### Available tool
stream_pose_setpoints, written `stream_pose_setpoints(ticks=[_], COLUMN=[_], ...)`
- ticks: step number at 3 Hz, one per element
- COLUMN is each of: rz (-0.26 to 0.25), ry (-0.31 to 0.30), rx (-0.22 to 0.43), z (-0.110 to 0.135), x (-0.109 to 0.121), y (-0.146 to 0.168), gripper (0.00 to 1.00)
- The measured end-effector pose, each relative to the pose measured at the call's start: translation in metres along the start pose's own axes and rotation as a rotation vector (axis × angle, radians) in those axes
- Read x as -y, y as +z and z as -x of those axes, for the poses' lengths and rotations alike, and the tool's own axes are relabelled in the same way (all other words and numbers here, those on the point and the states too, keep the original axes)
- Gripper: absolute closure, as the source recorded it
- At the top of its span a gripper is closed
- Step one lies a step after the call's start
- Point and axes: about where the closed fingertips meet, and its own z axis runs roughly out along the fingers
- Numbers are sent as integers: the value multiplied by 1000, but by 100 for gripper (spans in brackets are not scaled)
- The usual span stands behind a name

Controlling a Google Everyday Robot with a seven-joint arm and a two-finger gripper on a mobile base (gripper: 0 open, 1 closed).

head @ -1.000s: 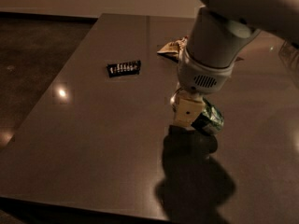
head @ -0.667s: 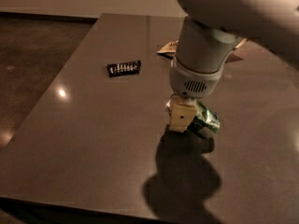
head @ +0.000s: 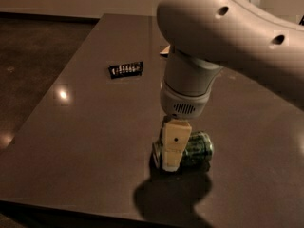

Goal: Knock green can over

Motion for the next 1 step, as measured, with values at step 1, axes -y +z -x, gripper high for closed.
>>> stream_pose_setpoints(ticks=[1], rz=[0], ry=[0], rx=[0], z=[0], x=[0], y=[0], gripper=[0])
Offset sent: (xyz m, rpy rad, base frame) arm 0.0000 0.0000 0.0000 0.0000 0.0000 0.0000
